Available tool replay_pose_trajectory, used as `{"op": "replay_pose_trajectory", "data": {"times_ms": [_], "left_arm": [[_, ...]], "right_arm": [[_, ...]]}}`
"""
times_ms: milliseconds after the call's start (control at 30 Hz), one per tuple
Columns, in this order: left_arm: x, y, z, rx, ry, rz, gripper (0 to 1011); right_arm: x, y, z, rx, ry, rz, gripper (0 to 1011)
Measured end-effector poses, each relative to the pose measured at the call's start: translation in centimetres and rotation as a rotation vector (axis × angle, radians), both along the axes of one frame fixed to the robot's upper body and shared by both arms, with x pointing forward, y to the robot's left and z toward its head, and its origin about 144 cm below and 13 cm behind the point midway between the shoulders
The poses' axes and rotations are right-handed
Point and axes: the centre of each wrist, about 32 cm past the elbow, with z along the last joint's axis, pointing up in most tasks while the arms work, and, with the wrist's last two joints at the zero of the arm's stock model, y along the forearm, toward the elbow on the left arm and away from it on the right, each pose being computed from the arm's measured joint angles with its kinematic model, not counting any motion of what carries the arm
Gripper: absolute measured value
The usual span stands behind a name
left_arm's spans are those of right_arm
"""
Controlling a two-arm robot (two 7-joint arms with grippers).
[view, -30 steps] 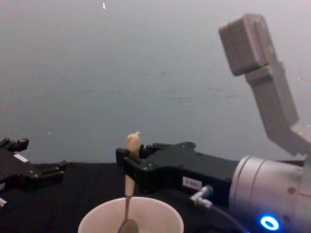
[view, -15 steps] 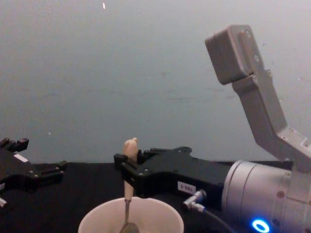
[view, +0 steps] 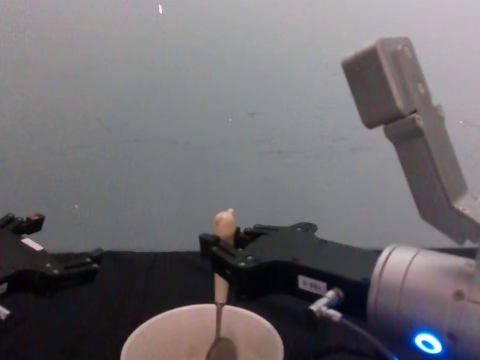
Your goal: Pick up the stirring spoon with one hand, stir inside the cup, then place it back in its original position.
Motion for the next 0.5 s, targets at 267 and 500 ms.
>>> {"op": "replay_pose_trajectory", "data": {"times_ms": [267, 500], "left_arm": [[0.0, 0.0, 0.0, 0.0, 0.0, 0.0, 1001], [0.0, 0.0, 0.0, 0.0, 0.0, 0.0, 1001]], "right_arm": [[-0.6, -1.1, 0.4, 0.003, 0.006, 0.012, 199], [-1.4, -1.9, 0.7, 0.01, 0.01, 0.04, 199]]}}
